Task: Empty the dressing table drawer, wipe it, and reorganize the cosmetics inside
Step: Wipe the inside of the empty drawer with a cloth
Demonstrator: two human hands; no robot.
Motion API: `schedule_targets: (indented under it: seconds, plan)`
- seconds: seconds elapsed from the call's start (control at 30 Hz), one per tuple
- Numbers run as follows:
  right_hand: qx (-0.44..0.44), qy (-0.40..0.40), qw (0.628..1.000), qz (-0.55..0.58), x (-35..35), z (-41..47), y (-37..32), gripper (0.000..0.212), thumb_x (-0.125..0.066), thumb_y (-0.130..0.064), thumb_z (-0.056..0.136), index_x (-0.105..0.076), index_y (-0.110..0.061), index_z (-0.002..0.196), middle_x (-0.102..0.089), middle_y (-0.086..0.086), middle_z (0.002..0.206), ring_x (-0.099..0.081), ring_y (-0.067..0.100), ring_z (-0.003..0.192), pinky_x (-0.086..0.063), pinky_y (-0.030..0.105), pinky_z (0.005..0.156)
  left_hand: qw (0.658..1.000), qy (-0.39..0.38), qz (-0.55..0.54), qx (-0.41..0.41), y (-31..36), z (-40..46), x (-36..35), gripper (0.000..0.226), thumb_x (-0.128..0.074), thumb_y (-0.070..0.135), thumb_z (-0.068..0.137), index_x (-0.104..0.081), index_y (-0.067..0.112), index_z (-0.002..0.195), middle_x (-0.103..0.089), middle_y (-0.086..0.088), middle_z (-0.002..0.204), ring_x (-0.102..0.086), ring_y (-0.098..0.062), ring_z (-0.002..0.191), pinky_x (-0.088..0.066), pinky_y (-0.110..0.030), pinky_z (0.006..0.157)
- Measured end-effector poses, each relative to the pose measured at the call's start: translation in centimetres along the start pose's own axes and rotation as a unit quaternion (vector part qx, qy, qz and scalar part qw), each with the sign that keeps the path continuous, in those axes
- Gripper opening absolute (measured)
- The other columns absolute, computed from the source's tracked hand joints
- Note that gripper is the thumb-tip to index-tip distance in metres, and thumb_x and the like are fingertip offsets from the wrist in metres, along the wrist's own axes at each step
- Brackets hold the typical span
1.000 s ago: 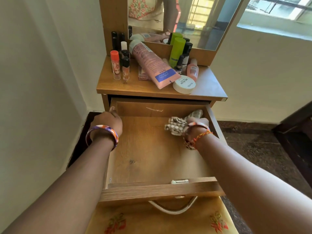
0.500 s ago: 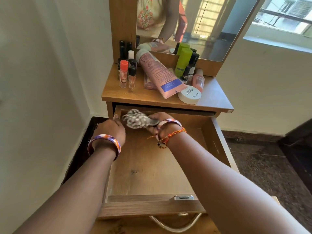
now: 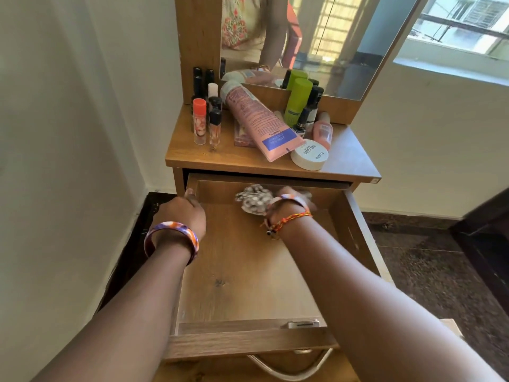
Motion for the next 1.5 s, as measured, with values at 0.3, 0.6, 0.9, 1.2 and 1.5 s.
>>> schedule_targets:
  seconds: [0.3, 0.6, 0.9, 1.2, 1.5]
  plan:
    - [0.15, 0.018, 0.985, -0.08, -6.6, -1.4, 0.9, 0.018, -0.072, -0.012, 0.079, -0.072, -0.013, 0.097, -0.07, 0.005, 0.093, -0.063, 0.017, 0.086, -0.049, 0.022, 0.076, 0.994, -0.018, -0.099, 0.046, -1.4, 0.9, 0.0, 0.058, -0.025, 0.04, 0.1, -0.059, -0.005, 0.115, -0.06, -0.023, 0.119, -0.055, -0.038, 0.11, -0.04, -0.036, 0.089]
    - [0.208, -0.343, 0.852, -0.337, -9.6, -5.4, 3.3, 0.026, -0.079, 0.001, 0.068, -0.068, -0.018, 0.083, -0.063, -0.012, 0.071, -0.057, 0.003, 0.068, -0.048, 0.011, 0.063, 0.96, -0.064, -0.248, 0.113, -4.1, 1.5, -1.5, 0.062, -0.042, 0.057, 0.089, -0.062, 0.003, 0.113, -0.062, -0.018, 0.117, -0.058, -0.036, 0.106, -0.044, -0.041, 0.099]
    - [0.183, -0.32, 0.861, -0.351, -8.8, -5.0, 4.6, 0.032, -0.078, 0.0, 0.068, -0.071, -0.013, 0.097, -0.071, -0.013, 0.08, -0.063, 0.0, 0.077, -0.053, 0.024, 0.077, 0.987, -0.04, -0.147, 0.058, -3.1, 1.3, -0.9, 0.069, -0.025, 0.057, 0.094, -0.06, 0.001, 0.115, -0.06, -0.02, 0.119, -0.055, -0.038, 0.108, -0.042, -0.041, 0.095]
    - [0.202, -0.086, 0.934, -0.284, -9.6, -1.1, -0.5, 0.003, -0.068, -0.018, 0.081, -0.066, -0.02, 0.078, -0.065, 0.003, 0.087, -0.055, 0.016, 0.079, -0.041, 0.021, 0.068, 0.994, 0.0, -0.109, 0.027, -2.5, 1.5, -0.4, 0.065, -0.027, 0.05, 0.097, -0.063, -0.004, 0.103, -0.063, -0.023, 0.111, -0.057, -0.039, 0.098, -0.038, -0.035, 0.076]
    - [0.197, -0.353, 0.611, -0.681, -11.1, -6.5, 8.0, 0.04, -0.074, -0.013, 0.075, -0.066, -0.016, 0.114, -0.06, -0.002, 0.096, -0.055, 0.013, 0.085, -0.048, 0.022, 0.071, 0.985, 0.109, 0.078, -0.113, 1.9, -0.8, 2.4, 0.041, -0.033, 0.027, 0.1, -0.058, -0.003, 0.112, -0.064, -0.023, 0.111, -0.061, -0.04, 0.103, -0.05, -0.043, 0.08]
Point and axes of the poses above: each hand's wrist, its own z-axis towards the middle knuckle, its own x-axis out of the back of the hand, y = z × x, the point moved 10 cm from there along z, towards the middle knuckle
